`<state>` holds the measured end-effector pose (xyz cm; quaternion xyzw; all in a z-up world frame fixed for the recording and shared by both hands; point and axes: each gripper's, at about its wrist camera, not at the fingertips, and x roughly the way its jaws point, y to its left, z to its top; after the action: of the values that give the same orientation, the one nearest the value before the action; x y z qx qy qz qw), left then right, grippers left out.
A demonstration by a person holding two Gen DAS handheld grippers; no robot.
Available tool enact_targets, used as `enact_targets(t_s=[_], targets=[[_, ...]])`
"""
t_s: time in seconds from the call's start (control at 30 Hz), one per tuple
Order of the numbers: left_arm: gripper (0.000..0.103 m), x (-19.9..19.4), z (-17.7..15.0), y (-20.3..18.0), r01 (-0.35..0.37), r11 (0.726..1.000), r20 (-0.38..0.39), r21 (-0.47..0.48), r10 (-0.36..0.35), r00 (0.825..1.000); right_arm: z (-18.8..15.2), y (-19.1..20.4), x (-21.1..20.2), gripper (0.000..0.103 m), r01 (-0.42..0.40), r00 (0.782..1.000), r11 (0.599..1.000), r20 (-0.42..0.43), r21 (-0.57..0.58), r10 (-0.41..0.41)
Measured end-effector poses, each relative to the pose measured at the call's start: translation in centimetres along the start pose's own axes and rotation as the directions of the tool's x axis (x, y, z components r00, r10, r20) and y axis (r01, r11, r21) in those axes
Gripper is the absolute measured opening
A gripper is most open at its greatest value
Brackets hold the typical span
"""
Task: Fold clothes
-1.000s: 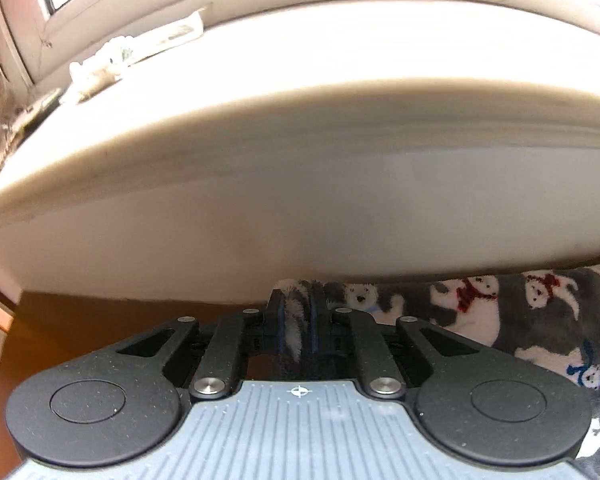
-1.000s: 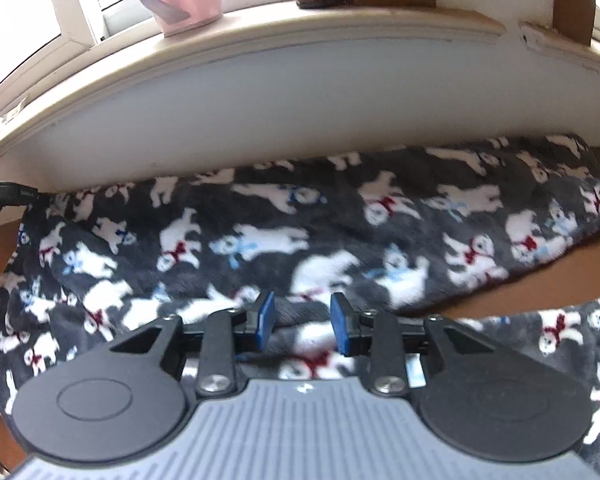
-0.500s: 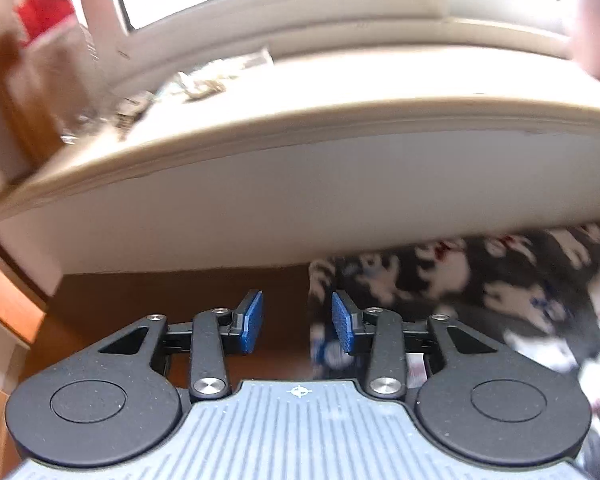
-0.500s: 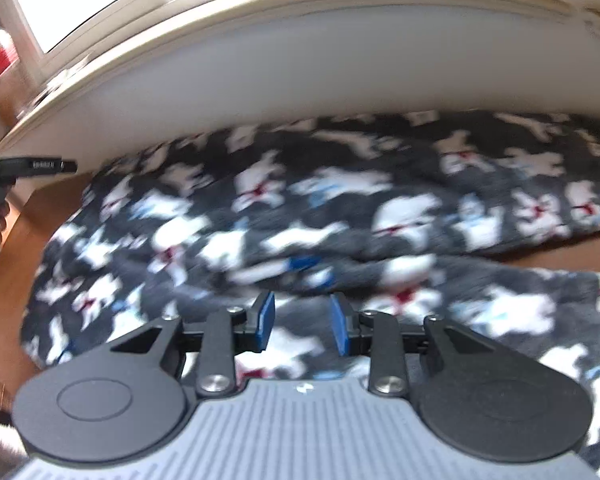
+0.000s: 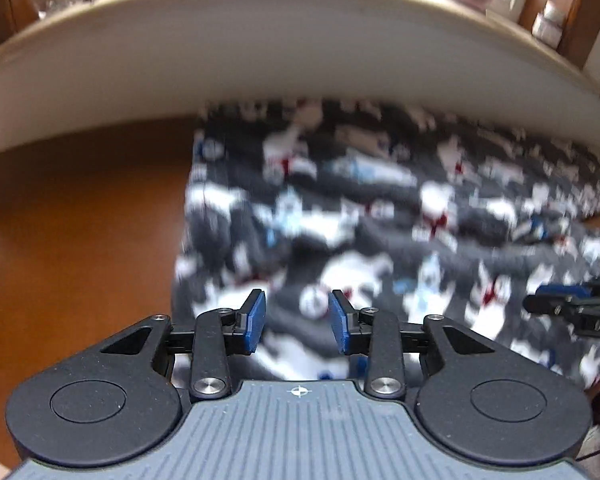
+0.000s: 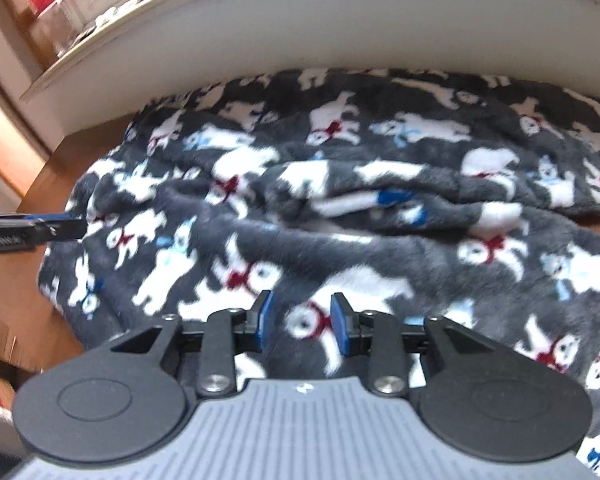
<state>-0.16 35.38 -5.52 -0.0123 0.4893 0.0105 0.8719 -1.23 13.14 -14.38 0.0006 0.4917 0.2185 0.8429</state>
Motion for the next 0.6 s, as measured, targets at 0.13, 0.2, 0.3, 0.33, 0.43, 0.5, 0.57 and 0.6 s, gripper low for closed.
enact_targets(t_s=[0.13, 0.2, 0.3, 0.33, 0.43, 0.5, 0.57, 0.6], targets=[[0.041, 0.9, -2.1, -0.2, -0.08, 0.997, -0.051, -0.006, 0.08, 0.995, -0.7, 0.3, 0.2, 0.037, -0.029, 1.0, 0.998, -0.004, -0.051, 0.029], [0.041, 0.9, -3.0, -0.1, -0.11, 0.994, -0.065, -0.017, 0.109, 0.992, -1.2, 0.3, 0.0, 0.037, -0.058, 0.998, 0.996, -0.007, -0.073, 0.057], [0.04, 0.4, -3.8, -0.4, -0.149, 0.989, -0.086, -0.016, 0.147, 0.985, -1.7, 0.4, -0.2, 0.037, -0.093, 0.996, 0.992, -0.016, -0.087, 0.092], [0.04, 0.4, -3.6, -0.4, -0.153, 0.988, -0.088, -0.02, 0.15, 0.985, -1.8, 0.5, -0.2, 0.037, -0.098, 0.995, 0.991, -0.019, -0.089, 0.097], [0.04, 0.2, -3.7, -0.3, -0.173, 0.984, -0.092, -0.041, 0.168, 0.981, -2.4, 1.0, -0.3, 0.037, -0.136, 0.99, 0.984, -0.041, -0.114, 0.132], [0.04, 0.0, -3.5, -0.5, -0.183, 0.982, -0.089, -0.051, 0.178, 0.98, -2.3, 0.8, -0.7, 0.037, -0.156, 0.987, 0.981, -0.054, -0.117, 0.151], [0.04, -1.0, -2.6, -0.8, -0.182, 0.981, -0.059, -0.068, 0.178, 0.982, -1.2, -0.4, -1.5, 0.037, -0.15, 0.989, 0.985, -0.013, -0.083, 0.15], [0.04, -1.5, -2.3, -0.7, -0.177, 0.982, -0.047, -0.072, 0.174, 0.984, -0.7, -1.1, -1.9, 0.037, -0.146, 0.989, 0.987, 0.007, -0.068, 0.147]])
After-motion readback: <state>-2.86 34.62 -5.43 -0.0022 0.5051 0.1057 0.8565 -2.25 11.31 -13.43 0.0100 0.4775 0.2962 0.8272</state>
